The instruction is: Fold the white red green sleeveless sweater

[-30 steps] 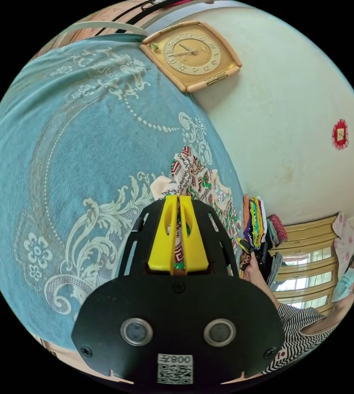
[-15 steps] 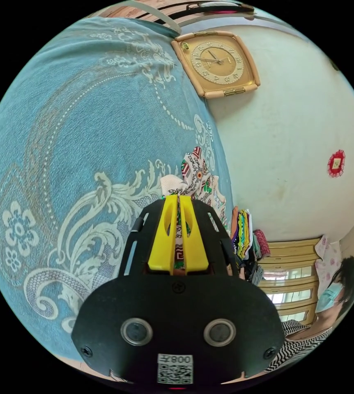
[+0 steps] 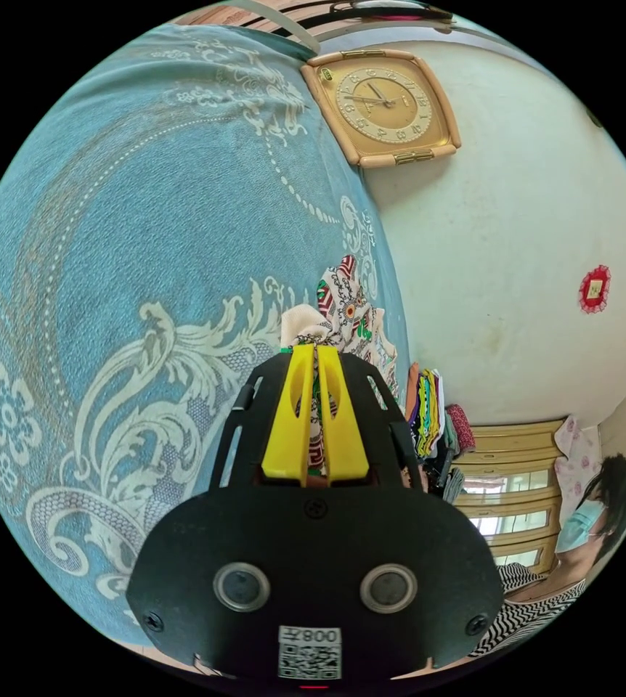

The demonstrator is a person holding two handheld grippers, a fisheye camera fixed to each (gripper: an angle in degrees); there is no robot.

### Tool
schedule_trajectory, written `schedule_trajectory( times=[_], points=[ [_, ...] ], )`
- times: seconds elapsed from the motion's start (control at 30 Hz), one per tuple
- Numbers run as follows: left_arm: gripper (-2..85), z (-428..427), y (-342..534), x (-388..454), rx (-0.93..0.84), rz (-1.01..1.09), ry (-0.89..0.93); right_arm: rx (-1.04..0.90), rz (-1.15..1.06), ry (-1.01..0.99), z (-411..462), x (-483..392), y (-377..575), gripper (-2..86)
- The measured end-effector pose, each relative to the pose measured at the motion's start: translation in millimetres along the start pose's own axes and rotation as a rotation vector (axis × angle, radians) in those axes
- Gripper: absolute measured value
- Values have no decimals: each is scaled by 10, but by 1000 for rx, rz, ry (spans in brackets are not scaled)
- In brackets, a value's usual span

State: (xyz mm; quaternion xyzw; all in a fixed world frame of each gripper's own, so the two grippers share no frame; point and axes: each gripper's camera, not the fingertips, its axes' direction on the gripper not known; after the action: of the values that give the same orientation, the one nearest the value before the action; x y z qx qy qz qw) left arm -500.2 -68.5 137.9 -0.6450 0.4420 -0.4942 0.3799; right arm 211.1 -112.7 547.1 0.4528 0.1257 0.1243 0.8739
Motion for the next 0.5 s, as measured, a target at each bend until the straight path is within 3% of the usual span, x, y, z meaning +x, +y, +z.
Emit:
schedule_trajectory(
  times=[0.17, 0.5],
  points=[
    [6, -19, -55, -4, 1, 7, 8, 133, 109, 41, -452, 204, 289, 1],
    [8, -92, -102, 51, -15, 27, 22, 158, 319, -93, -394, 648, 810, 1]
  ],
)
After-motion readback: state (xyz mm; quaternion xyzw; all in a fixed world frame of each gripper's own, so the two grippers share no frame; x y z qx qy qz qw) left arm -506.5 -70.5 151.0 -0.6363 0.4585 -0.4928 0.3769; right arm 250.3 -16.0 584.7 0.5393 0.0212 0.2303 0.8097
